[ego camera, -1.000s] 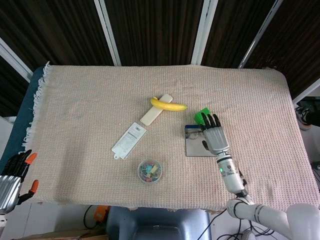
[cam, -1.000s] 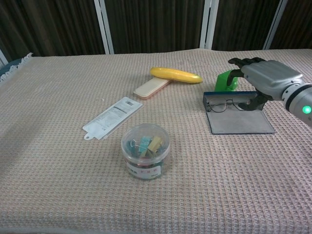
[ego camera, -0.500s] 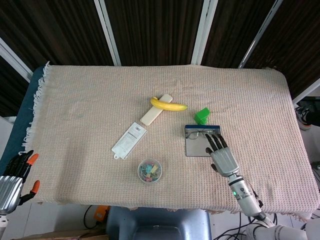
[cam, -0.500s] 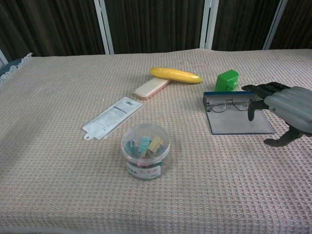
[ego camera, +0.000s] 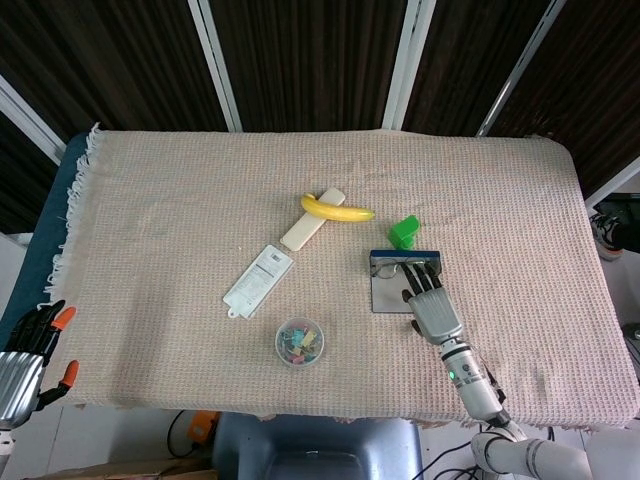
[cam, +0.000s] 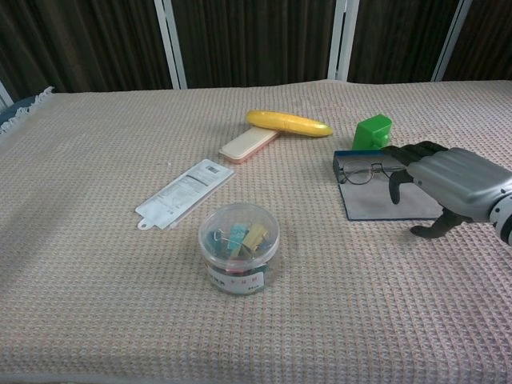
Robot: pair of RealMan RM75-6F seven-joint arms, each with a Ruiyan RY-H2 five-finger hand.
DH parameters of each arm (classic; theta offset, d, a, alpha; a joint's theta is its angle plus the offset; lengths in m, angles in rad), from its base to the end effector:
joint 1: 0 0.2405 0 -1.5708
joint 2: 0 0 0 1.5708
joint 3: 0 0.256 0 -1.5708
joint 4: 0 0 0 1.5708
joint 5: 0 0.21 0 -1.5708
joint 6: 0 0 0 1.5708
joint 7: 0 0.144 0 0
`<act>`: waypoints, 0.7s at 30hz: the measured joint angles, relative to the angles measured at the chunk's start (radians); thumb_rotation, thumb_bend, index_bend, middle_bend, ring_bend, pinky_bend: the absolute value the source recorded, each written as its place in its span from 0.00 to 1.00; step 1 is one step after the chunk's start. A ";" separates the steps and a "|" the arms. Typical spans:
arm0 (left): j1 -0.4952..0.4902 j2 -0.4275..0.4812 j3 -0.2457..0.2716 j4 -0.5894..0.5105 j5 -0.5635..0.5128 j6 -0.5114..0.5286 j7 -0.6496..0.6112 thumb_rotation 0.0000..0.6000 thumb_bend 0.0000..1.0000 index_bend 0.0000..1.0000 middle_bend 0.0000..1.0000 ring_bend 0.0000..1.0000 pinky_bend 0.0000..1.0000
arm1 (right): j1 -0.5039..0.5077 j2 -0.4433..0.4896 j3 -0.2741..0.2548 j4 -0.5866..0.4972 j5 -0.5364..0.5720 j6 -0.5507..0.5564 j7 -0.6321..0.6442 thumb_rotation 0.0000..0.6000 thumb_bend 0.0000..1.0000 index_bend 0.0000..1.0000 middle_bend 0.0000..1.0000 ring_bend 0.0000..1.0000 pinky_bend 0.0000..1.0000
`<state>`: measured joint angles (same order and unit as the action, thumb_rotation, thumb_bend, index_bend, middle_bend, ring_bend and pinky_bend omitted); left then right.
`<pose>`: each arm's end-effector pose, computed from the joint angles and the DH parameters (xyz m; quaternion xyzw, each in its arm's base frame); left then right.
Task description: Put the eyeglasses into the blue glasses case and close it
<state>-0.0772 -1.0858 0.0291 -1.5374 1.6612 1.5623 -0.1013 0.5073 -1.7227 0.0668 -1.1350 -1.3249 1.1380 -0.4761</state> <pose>-0.3102 0.1616 0.1663 -0.6409 -0.3580 -0.4096 0.5416 -0.2463 -0.2993 -0.0400 0.7549 -0.2668 0.2800 0.5297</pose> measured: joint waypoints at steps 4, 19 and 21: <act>0.000 0.000 0.000 0.000 0.000 -0.001 0.001 1.00 0.43 0.00 0.00 0.00 0.08 | 0.010 -0.019 0.026 0.028 0.034 -0.027 -0.016 1.00 0.34 0.59 0.06 0.00 0.00; 0.001 0.000 0.000 -0.002 -0.001 0.002 0.005 1.00 0.43 0.00 0.00 0.00 0.08 | 0.031 -0.046 0.074 0.080 0.061 -0.040 -0.021 1.00 0.37 0.62 0.06 0.00 0.00; 0.002 -0.001 0.000 -0.002 0.001 0.002 0.006 1.00 0.43 0.00 0.00 0.00 0.08 | 0.035 -0.048 0.079 0.086 0.062 -0.039 -0.021 1.00 0.37 0.62 0.06 0.00 0.00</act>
<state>-0.0756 -1.0869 0.0293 -1.5390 1.6618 1.5648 -0.0953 0.5419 -1.7706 0.1454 -1.0491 -1.2629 1.0985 -0.4974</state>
